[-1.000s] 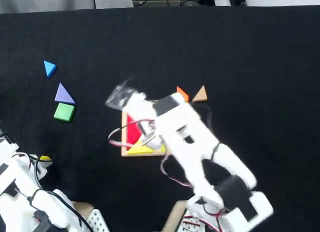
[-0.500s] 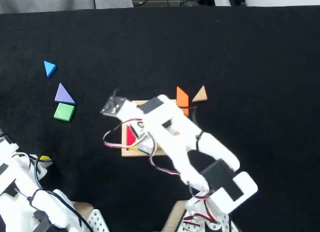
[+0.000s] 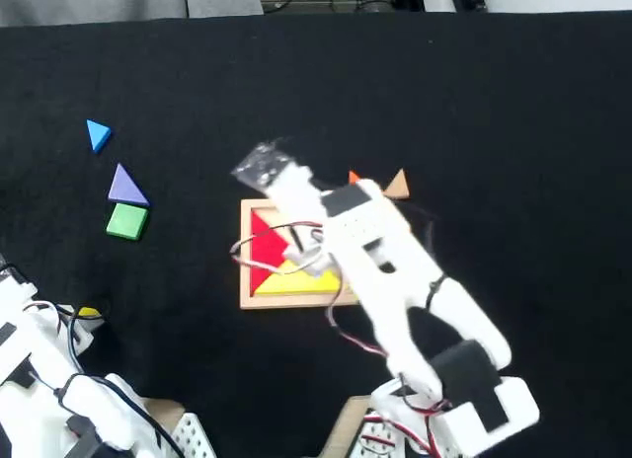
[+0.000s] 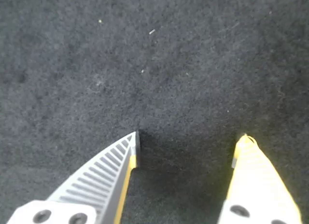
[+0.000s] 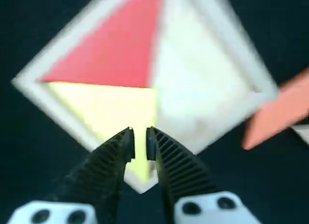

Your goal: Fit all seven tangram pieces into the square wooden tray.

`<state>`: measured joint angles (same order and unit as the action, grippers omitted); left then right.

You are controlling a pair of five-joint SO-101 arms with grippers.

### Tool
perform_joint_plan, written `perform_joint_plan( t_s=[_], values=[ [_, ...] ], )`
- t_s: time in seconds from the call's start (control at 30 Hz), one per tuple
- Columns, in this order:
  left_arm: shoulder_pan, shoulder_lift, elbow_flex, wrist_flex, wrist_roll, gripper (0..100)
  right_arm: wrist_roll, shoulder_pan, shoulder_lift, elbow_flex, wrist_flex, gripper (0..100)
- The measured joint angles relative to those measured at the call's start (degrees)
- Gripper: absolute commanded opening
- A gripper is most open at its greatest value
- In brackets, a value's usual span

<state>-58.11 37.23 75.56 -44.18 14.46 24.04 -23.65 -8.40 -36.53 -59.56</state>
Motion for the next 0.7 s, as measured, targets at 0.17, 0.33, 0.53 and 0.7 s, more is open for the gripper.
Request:
perform_joint_plan(
  t_s=[0.17,0.33,0.53,0.7],
  values=[
    [0.0,0.0,0.0,0.0,0.0,32,0.0,3.8,2.5,-1.9,5.5,5.6],
    [0.0,0.0,0.0,0.0,0.0,32,0.0,3.7,7.3,-1.9,6.0,5.6],
    [0.0,0.0,0.0,0.0,0.0,32,0.0,-0.8,7.5,-1.8,4.2,5.6],
    [0.0,0.0,0.0,0.0,0.0,32,0.0,-1.6,7.5,-0.5,0.8,5.6]
  ],
)
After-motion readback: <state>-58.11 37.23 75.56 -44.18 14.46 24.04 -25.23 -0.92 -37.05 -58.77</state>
